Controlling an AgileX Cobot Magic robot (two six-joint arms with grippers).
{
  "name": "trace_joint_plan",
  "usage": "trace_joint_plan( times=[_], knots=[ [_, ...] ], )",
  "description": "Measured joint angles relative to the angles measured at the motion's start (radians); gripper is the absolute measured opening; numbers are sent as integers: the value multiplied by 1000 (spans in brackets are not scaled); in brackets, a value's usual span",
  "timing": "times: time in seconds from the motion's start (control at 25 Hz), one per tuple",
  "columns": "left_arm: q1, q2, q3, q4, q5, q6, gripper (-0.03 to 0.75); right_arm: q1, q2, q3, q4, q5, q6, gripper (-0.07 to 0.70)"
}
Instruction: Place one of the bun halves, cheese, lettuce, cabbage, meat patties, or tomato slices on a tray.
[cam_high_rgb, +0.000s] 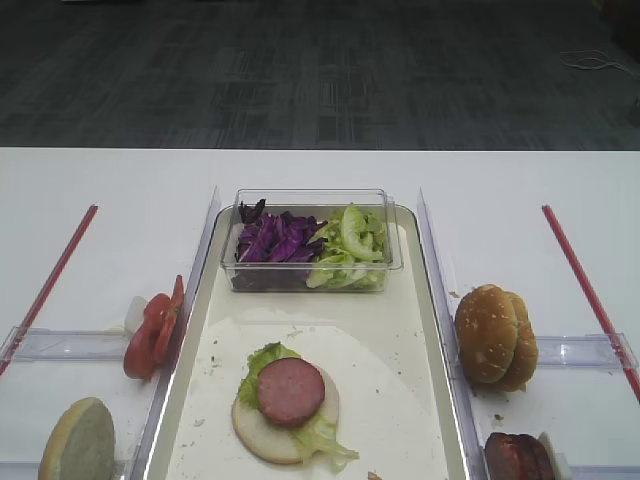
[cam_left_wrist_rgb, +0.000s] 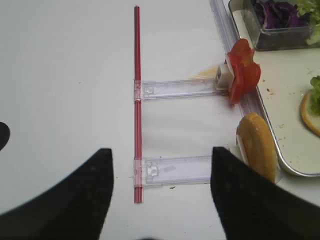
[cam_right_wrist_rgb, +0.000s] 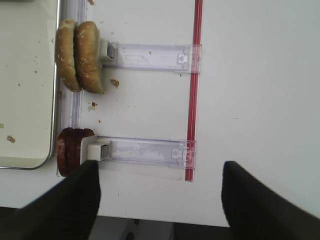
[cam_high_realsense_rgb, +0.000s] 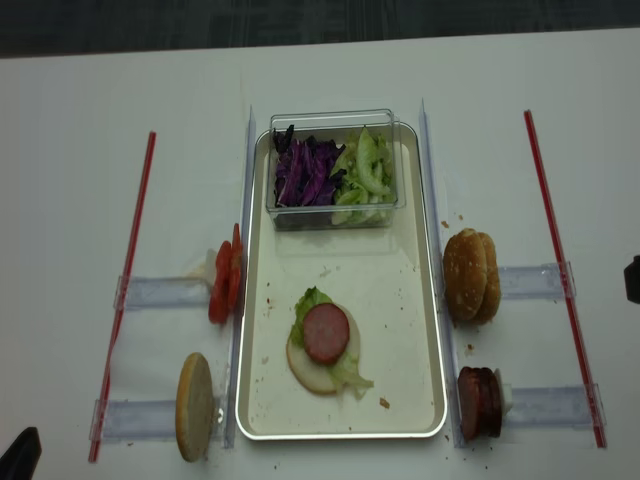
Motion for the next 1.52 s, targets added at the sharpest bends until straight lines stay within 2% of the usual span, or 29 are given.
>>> trace_joint_plan(
  times=[0.68,0.8,1.12,1.32,1.52],
  knots=[
    [0,0,0,0,0,0,430,0,-263,8,0,19,-9,513],
    [0,0,0,0,0,0,430,0,-282,64,4,19,-9,513],
    [0,0,0,0,0,0,430,0,-415,318,20,12,-27,513],
    [0,0,0,0,0,0,430,0,-555,338,26,-23,-27,513],
    [0,0,0,0,0,0,430,0,-664,338,26,-27,-44,513]
  ],
)
